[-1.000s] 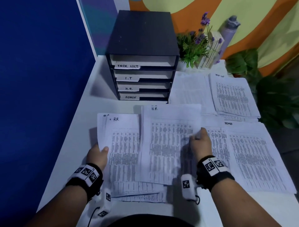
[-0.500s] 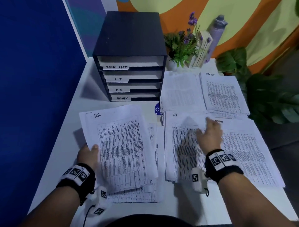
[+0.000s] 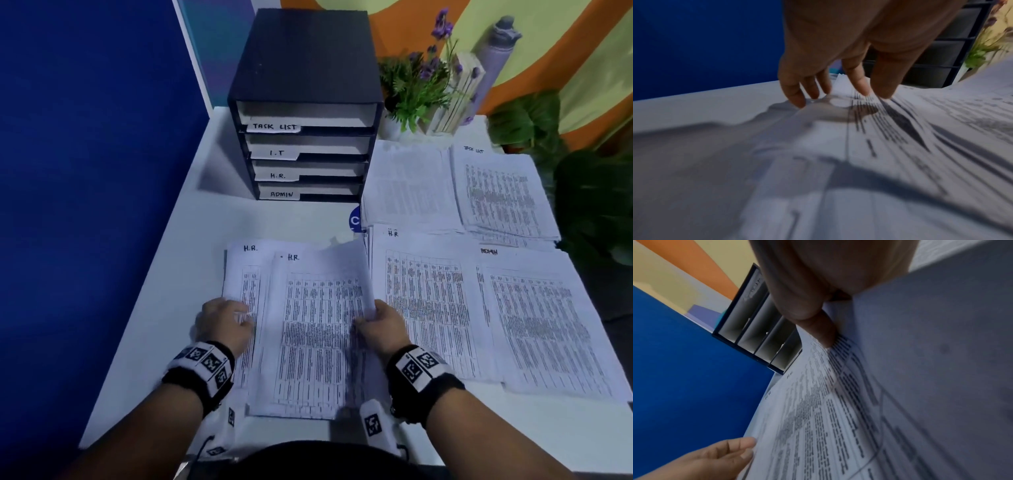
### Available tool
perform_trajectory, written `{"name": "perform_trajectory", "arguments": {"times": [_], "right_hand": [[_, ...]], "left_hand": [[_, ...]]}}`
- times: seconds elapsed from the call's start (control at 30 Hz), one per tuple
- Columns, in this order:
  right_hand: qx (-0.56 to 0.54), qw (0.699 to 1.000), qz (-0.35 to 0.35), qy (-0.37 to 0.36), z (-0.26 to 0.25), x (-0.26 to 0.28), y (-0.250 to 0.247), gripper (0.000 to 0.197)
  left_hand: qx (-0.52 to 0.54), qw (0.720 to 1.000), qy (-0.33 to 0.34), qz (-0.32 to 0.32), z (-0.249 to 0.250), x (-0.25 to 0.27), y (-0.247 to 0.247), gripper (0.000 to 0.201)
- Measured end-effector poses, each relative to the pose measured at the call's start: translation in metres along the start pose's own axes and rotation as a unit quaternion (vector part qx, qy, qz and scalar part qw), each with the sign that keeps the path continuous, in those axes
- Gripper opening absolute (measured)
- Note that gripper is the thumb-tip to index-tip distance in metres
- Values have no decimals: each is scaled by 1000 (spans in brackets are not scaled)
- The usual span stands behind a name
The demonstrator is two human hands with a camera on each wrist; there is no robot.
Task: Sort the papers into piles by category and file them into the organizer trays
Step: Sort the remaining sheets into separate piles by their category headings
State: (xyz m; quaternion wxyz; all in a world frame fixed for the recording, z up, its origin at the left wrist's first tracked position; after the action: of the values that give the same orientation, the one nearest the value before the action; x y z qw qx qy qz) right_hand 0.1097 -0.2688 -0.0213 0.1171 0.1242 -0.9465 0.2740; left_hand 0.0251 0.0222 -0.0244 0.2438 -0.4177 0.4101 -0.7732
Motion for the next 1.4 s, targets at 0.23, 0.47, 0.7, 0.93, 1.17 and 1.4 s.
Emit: {"name": "perform_trajectory", "arguments": {"times": [0.23, 0.47, 0.7, 0.93, 1.17, 1.4], "right_hand": [[93, 996, 10, -9, 7, 8, 10, 17], [126, 992, 18, -16, 3, 11, 10, 8], [126, 992, 21, -19, 3, 12, 10, 6], [-103, 993, 54, -7, 1, 14, 8, 22], [-287, 954, 58, -56, -33, 7, -14, 30], [-265, 923, 207, -187, -75, 5, -81, 31]], "left_hand": [[-6, 999, -33, 2, -21, -7, 8, 95], [22, 999, 17, 21, -19, 5, 5, 77], [64, 996, 53, 29, -22, 10, -2, 63], [115, 993, 14, -26, -18, 2, -2, 31], [348, 930, 40, -114, 21, 25, -16, 22], [353, 909, 156, -156, 115, 85, -24, 44]]}}
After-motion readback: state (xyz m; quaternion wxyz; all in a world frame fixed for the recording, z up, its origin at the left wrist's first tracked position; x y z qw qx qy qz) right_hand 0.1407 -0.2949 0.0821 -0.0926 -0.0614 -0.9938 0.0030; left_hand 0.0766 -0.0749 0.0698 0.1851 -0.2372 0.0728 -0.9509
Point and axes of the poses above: each hand's wrist, its own x-axis away from the middle knuckle, its own y-axis out of the palm, z = x × y, the point moved 5 cm from there along -x, towards the middle knuckle, and after that the axes turned 14 degrees about -y, right-handed, at the moved point
